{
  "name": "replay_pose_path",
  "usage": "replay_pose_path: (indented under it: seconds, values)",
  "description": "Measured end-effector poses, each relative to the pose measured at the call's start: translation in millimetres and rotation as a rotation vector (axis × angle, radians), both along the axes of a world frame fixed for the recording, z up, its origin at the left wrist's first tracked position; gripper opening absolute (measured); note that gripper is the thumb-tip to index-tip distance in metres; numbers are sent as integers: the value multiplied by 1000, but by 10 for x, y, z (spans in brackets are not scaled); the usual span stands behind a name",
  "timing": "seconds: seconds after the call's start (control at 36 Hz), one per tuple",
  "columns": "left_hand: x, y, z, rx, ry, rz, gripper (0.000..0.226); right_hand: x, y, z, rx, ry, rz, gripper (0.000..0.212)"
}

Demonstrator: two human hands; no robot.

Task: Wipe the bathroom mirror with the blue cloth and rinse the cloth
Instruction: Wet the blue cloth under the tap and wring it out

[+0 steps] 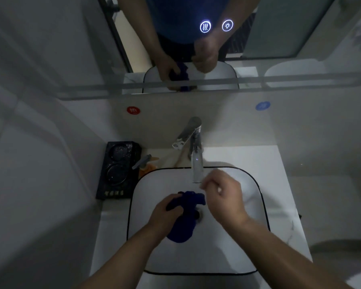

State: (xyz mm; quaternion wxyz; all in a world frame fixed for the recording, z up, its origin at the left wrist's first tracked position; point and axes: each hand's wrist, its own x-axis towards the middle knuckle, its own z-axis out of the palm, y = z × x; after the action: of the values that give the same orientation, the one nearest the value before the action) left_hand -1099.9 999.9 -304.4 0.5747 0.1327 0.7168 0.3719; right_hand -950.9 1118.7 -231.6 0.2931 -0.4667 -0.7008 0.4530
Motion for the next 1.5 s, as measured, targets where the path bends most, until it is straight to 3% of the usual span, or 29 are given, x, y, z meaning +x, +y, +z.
replay_pose_path:
  seconds: [0.06,0.08,0.14,0.19,0.28,0.42,0.53,0.61,0.72,0.81,0.89,1.0,1.06,1.11,1.17,1.19,1.25,1.31,1.36,1.5]
  values:
    - [15,-24,47,32,-26,-7,48,115,-132,-140,-290,-32,-127,26]
    - [33,-27,80,59,-33,-19,51,135,-169,-207,-474,-66,-148,8]
    - [91,-13,169,117,-32,-49,58,110,-208,-297,-830,-127,-113,40]
    - [153,16,226,150,-9,-87,68,79,-229,-387,-1122,79,-95,57]
    - [234,44,264,161,37,-150,73,78,-215,-395,-1322,339,-131,40]
    - [399,34,234,73,86,-171,78,24,-79,-401,-1223,347,-272,5]
    - [472,-1,172,-40,38,-263,87,-8,-17,-386,-1113,331,-352,10]
    - [525,-35,102,8,-7,-370,87,23,33,-360,-1061,354,-354,20]
    - [597,-86,41,41,8,-420,114,86,36,-255,-1026,306,-268,18]
    - [648,-44,3,67,14,-379,107,111,-29,-141,-923,207,-165,17]
    - [698,-2,-76,121,101,-308,121,128,-87,-37,-837,138,-143,13]
    - [719,-5,-67,204,409,-363,113,141,-83,92,-916,231,-194,12]
    - [720,-14,-54,229,416,-351,100,183,-23,129,-949,248,-240,13]
    - [693,-31,-72,190,387,-353,68,249,72,144,-1045,356,-272,14]
    - [656,-69,-82,143,285,-315,34,331,180,158,-1171,471,-314,10]
    - [653,-77,-72,103,303,-276,29,369,234,160,-1225,525,-353,8]
    - [674,-87,-54,79,257,-188,36,425,314,154,-1280,627,-443,12]
    - [704,-62,18,57,65,-56,55,445,339,131,-1279,677,-521,11]
    - [752,-42,93,11,-172,0,60,437,319,76,-1205,668,-577,11]
    - [856,43,249,-101,-644,222,57,422,107,-71,-776,359,-518,13]
